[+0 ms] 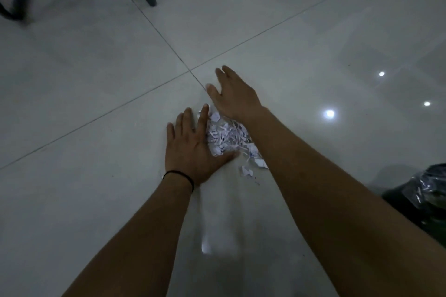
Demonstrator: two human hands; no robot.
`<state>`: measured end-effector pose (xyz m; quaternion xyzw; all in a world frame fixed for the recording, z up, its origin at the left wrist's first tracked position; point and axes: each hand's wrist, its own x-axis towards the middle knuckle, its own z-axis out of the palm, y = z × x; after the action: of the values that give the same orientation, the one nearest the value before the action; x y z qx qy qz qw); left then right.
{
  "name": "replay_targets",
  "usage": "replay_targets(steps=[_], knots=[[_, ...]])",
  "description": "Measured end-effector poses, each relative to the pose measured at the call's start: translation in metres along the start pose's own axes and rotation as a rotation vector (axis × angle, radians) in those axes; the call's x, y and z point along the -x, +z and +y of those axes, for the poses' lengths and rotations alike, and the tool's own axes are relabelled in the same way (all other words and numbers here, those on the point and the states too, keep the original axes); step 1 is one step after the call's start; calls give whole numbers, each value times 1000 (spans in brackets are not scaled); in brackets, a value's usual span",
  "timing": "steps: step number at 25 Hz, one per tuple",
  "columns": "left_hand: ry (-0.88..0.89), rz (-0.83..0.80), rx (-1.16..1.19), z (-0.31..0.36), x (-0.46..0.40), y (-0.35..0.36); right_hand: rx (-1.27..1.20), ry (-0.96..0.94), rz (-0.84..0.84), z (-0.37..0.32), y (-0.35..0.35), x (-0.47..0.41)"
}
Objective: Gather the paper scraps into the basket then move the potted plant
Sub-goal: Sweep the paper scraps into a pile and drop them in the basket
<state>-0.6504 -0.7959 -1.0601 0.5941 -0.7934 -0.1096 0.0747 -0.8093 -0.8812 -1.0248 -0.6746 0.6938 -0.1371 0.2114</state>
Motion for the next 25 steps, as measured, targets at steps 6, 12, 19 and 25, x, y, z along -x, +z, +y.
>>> replay_targets(steps=[6, 12, 19, 25], knots=[[49, -56, 21, -15, 13, -18, 236, -155, -16, 0, 18, 45], [-59, -13, 28, -52, 82, -19, 83, -154, 55, -7, 27, 114], [28, -35, -63, -41, 44, -11, 81, 8, 144, 60, 35, 180], [350, -121, -84, -9, -17, -7, 139, -163, -2, 58, 23, 131]])
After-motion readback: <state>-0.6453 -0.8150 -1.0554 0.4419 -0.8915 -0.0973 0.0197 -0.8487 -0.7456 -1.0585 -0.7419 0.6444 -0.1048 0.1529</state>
